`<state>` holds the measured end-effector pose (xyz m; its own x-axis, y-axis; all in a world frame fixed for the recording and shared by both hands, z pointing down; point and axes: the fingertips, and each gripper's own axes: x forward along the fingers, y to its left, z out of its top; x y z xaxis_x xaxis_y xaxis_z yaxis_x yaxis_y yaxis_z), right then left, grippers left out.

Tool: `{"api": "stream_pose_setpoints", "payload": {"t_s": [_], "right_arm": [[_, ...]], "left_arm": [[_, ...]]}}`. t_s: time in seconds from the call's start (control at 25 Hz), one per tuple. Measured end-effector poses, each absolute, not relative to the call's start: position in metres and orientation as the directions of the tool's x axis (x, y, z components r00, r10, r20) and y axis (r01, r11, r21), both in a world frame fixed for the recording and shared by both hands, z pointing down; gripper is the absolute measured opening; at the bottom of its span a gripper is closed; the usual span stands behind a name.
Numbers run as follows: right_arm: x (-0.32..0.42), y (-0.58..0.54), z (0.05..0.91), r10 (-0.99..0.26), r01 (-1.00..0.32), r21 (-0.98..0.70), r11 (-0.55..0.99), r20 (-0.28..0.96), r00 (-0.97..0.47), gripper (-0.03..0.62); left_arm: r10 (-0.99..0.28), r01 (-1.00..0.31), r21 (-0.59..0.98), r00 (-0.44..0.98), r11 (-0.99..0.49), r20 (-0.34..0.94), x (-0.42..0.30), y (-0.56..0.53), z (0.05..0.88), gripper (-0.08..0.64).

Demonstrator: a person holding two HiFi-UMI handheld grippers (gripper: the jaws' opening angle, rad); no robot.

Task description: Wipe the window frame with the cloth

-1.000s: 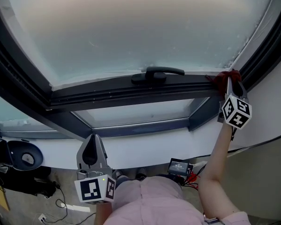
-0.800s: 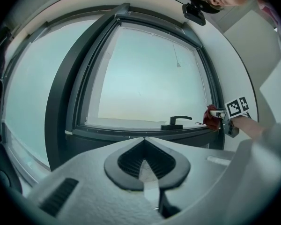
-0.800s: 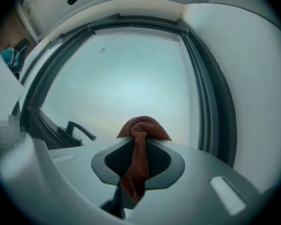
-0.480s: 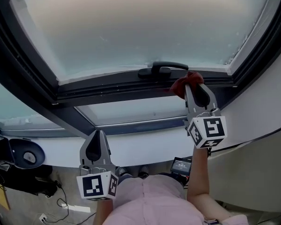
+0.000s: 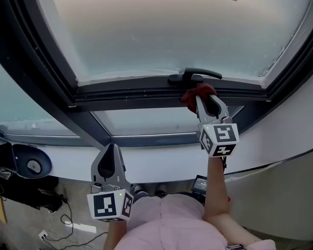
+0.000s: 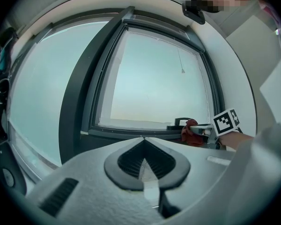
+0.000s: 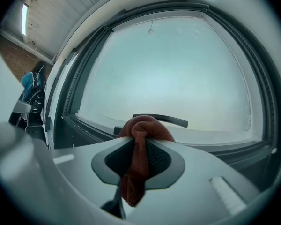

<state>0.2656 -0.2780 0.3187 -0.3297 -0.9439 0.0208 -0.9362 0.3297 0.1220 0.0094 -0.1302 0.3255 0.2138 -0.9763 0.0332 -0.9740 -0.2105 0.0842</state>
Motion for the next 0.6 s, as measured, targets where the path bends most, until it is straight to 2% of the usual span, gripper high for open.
{"api": "stream_pose_setpoints", "payload": {"t_s": [0.6], "right_arm": [[0.311, -0.279, 0.32, -0.96, -0.955, 0.101, 0.279, 0.01, -0.279, 0.07]], "left_arm": [[-0.973, -0.973, 0.079, 0.221, -0.216, 0.061, 0.023, -0.127, 0.335, -0.003]]}}
